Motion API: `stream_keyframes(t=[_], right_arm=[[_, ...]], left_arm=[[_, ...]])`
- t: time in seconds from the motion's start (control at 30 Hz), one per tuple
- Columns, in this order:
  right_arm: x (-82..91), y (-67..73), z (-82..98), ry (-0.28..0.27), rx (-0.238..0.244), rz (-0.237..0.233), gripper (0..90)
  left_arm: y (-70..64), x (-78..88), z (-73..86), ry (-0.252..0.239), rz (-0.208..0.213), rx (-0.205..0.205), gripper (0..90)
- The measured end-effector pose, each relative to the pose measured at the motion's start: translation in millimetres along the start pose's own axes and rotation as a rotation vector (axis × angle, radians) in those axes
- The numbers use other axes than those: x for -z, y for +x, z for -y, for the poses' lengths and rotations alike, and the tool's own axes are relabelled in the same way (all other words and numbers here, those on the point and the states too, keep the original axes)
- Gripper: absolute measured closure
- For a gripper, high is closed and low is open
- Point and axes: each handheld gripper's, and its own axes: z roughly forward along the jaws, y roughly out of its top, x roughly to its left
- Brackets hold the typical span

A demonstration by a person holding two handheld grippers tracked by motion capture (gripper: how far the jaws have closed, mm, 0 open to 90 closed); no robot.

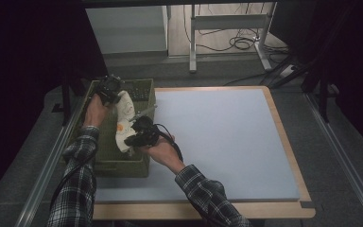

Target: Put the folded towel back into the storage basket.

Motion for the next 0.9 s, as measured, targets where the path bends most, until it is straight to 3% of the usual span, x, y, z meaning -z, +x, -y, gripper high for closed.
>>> stream_keyframes(t=[0.1, 0.13, 0.3, 0.37, 0.5, 0.67, 0.77, 0.83, 0.9], right_arm=[[0.5, 0.5, 0.4, 0.005, 0.001, 0.011, 80.4], [0.8, -0.7, 1.4, 0.009, -0.001, 0.024, 80.4], [0.6, -2.5, 3.9, 0.010, -0.008, 0.029, 80.2], [0.9, -1.3, 3.6, 0.015, -0.002, 0.023, 74.3], [8.7, 0.9, 3.2, -0.004, 0.010, 0.017, 70.0], [26.7, -5.4, 1.9, -0.044, 0.013, 0.037, 68.1], [34.5, -9.2, 3.1, -0.058, 0.008, 0.041, 66.3], [38.5, -11.3, 4.3, -0.063, 0.006, 0.041, 65.7], [42.9, -12.3, 5.9, -0.079, 0.007, 0.038, 64.8]], left_arm=[[-8.6, -5.5, -7.2, 0.014, 0.005, -0.029, 83.5], [-13.3, -8.5, -12.4, 0.024, 0.004, -0.063, 83.5], [-25.2, -15.1, -20.6, 0.046, 0.007, -0.102, 83.4], [-30.8, -19.0, -24.7, 0.064, 0.004, -0.132, 83.3], [-40.2, -25.2, -31.0, 0.074, 0.025, -0.146, 83.0], [-50.5, -32.7, -38.6, 0.080, 0.093, -0.143, 80.8], [-54.1, -35.8, -39.4, 0.082, 0.104, -0.138, 63.0], [-54.8, -36.4, -40.1, 0.072, 0.065, -0.132, 51.0], [-53.3, -35.2, -39.8, 0.062, 0.057, -0.122, 46.8]])
